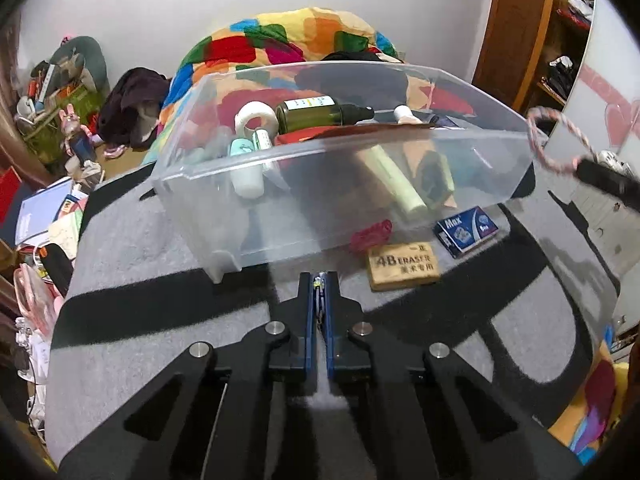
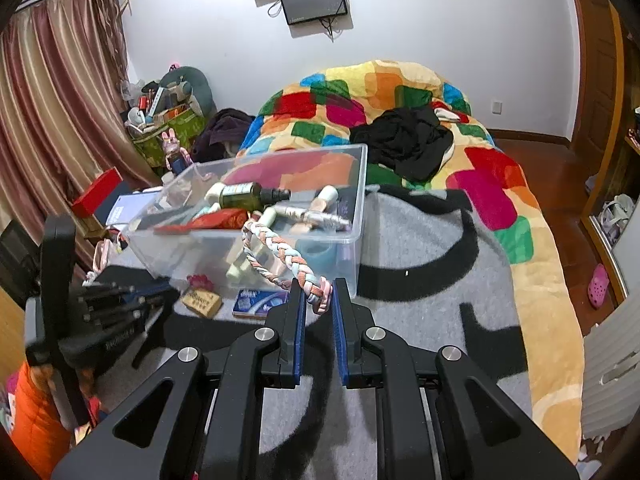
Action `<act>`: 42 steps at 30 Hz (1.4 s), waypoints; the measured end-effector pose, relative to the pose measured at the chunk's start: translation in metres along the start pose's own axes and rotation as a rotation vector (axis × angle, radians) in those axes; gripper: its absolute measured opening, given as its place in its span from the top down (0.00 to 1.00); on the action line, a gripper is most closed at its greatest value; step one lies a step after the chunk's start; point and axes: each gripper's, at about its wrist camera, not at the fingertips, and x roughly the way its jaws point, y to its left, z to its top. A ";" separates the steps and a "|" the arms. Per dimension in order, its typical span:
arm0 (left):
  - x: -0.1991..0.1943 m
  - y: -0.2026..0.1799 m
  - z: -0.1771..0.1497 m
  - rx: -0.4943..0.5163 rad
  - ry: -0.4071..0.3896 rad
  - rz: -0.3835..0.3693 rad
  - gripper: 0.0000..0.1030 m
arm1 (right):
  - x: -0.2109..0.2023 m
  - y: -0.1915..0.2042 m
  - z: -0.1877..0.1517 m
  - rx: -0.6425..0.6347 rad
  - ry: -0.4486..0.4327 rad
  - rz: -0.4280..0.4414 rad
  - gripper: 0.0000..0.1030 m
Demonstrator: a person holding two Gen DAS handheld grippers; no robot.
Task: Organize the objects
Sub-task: 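Carry the charm and rope bracelet into the box and open both grippers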
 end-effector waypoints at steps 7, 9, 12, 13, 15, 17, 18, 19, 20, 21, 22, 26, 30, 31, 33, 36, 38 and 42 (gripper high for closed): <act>-0.038 0.010 0.000 -0.064 -0.073 -0.045 0.97 | -0.003 0.010 0.024 -0.023 -0.055 0.010 0.89; -0.054 0.012 0.006 -0.071 -0.111 -0.050 0.97 | -0.002 0.011 0.032 -0.022 -0.067 0.013 0.89; -0.077 0.014 0.014 -0.069 -0.163 -0.063 0.97 | 0.002 0.011 0.042 -0.011 -0.075 0.029 0.89; -0.084 0.013 0.017 -0.066 -0.177 -0.067 0.97 | 0.002 0.011 0.045 -0.006 -0.077 0.030 0.89; -0.097 0.014 0.024 -0.061 -0.207 -0.063 0.97 | 0.006 0.011 0.050 0.005 -0.077 0.035 0.89; -0.107 0.016 0.032 -0.060 -0.232 -0.060 0.97 | 0.008 0.011 0.052 0.017 -0.070 0.050 0.89; -0.110 0.016 0.035 -0.060 -0.242 -0.058 0.97 | 0.010 0.010 0.054 0.026 -0.065 0.059 0.89; -0.114 0.017 0.037 -0.062 -0.253 -0.055 0.97 | 0.012 0.010 0.055 0.032 -0.062 0.063 0.89; -0.118 0.018 0.042 -0.064 -0.267 -0.054 0.97 | 0.014 0.009 0.057 0.037 -0.059 0.064 0.89; -0.120 0.019 0.044 -0.066 -0.273 -0.054 0.97 | 0.016 0.008 0.058 0.040 -0.055 0.065 0.89; -0.122 0.020 0.047 -0.068 -0.281 -0.054 0.97 | 0.019 0.008 0.059 0.043 -0.050 0.069 0.89; -0.131 0.023 0.065 -0.069 -0.326 -0.031 0.97 | 0.028 0.009 0.059 0.046 -0.027 0.070 0.89; -0.125 0.026 0.084 -0.071 -0.333 -0.002 0.97 | 0.043 0.010 0.058 0.048 0.015 0.078 0.89; -0.121 0.027 0.088 -0.074 -0.327 -0.002 0.97 | 0.045 0.010 0.058 0.046 0.023 0.078 0.89; -0.112 0.031 0.094 -0.088 -0.311 -0.009 0.97 | 0.053 0.011 0.056 0.041 0.041 0.070 0.89; -0.100 0.036 0.098 -0.106 -0.295 -0.007 0.97 | 0.063 0.011 0.053 0.032 0.071 0.058 0.89; -0.094 0.040 0.098 -0.123 -0.292 -0.014 0.97 | 0.067 0.010 0.052 0.025 0.081 0.051 0.89; -0.083 0.046 0.098 -0.146 -0.274 -0.019 0.97 | 0.073 0.013 0.050 -0.001 0.101 0.037 0.89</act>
